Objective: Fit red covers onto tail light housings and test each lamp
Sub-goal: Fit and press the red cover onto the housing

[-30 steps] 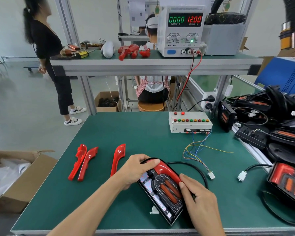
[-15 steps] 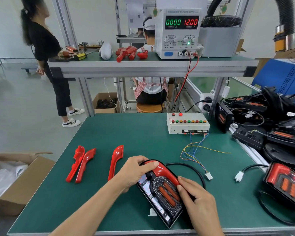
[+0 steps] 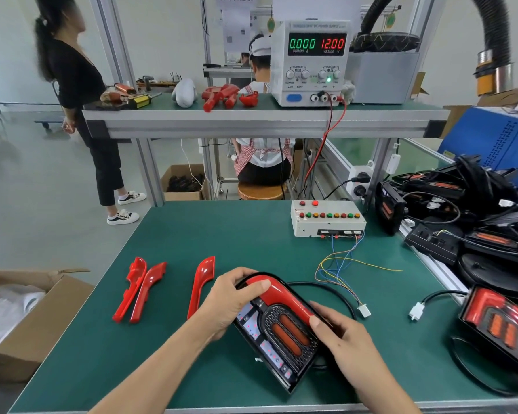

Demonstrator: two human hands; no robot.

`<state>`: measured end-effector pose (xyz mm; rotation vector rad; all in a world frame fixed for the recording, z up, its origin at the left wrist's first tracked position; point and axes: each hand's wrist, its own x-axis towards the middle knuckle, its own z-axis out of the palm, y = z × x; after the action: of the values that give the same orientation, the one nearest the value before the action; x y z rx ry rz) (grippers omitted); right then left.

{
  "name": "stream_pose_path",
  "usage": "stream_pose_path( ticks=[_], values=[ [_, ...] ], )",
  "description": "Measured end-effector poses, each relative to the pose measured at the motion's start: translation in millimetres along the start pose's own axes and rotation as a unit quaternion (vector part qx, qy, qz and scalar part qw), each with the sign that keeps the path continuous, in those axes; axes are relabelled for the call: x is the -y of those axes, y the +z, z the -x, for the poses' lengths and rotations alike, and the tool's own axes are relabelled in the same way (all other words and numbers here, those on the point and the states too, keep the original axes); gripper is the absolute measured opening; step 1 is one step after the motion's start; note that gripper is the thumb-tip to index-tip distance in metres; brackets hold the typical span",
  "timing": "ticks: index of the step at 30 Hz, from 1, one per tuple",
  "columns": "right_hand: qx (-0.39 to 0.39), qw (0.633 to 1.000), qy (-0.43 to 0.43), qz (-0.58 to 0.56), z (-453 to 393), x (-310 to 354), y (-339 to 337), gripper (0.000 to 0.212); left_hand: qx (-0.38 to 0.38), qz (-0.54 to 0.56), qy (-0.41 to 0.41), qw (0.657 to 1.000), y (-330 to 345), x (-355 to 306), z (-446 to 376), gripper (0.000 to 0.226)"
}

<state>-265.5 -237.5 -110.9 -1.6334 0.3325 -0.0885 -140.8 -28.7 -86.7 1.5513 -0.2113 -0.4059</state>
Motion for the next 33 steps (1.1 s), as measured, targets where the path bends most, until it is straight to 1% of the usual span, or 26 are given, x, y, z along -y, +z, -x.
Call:
stream_pose_path(
  ticks=[4, 8, 10, 13, 15, 19, 22, 25, 27, 31, 32, 33],
  values=[
    [0.032, 0.994, 0.050, -0.088, -2, 2, 5, 0.026, -0.009, 0.072, -0.009, 0.997, -5, 0, 2, 0.047],
    [0.068, 0.981, 0.081, -0.165, -2, 9, 8, 0.031, -0.016, 0.105, -0.026, 0.994, -8, -1, 2, 0.049],
    [0.071, 0.976, 0.081, -0.189, -3, 11, 11, 0.031, -0.015, 0.120, -0.030, 0.992, -8, 0, 1, 0.049],
    [0.053, 0.970, 0.079, -0.223, -4, 10, 16, 0.031, -0.014, 0.121, -0.025, 0.992, -8, 1, 0, 0.052],
    [0.042, 0.965, 0.088, -0.242, -4, 8, 17, 0.032, -0.006, 0.109, -0.023, 0.994, -7, 0, -1, 0.050],
    [0.027, 0.963, 0.102, -0.250, -5, 5, 20, 0.019, 0.007, 0.096, -0.042, 0.995, -6, 0, -4, 0.049],
    [0.022, 0.962, 0.105, -0.252, -4, 6, 21, 0.019, 0.022, 0.085, -0.047, 0.995, -7, -1, -4, 0.039],
    [0.023, 0.956, 0.122, -0.267, -5, 8, 19, 0.019, 0.021, 0.080, -0.061, 0.995, -7, -1, -5, 0.041],
    [0.022, 0.950, 0.134, -0.280, -5, 10, 19, 0.018, 0.030, 0.067, -0.072, 0.995, -9, -1, -7, 0.039],
    [0.032, 0.952, 0.125, -0.278, -3, 12, 18, 0.020, 0.053, -0.032, -0.068, 0.996, -17, -13, -17, 0.024],
    [0.031, 0.953, 0.120, -0.276, -3, 13, 19, 0.021, 0.056, -0.064, -0.063, 0.994, -18, -19, -19, 0.027],
    [0.028, 0.954, 0.115, -0.274, -3, 12, 19, 0.022, 0.064, -0.109, -0.055, 0.991, -18, -25, -22, 0.036]
  ],
)
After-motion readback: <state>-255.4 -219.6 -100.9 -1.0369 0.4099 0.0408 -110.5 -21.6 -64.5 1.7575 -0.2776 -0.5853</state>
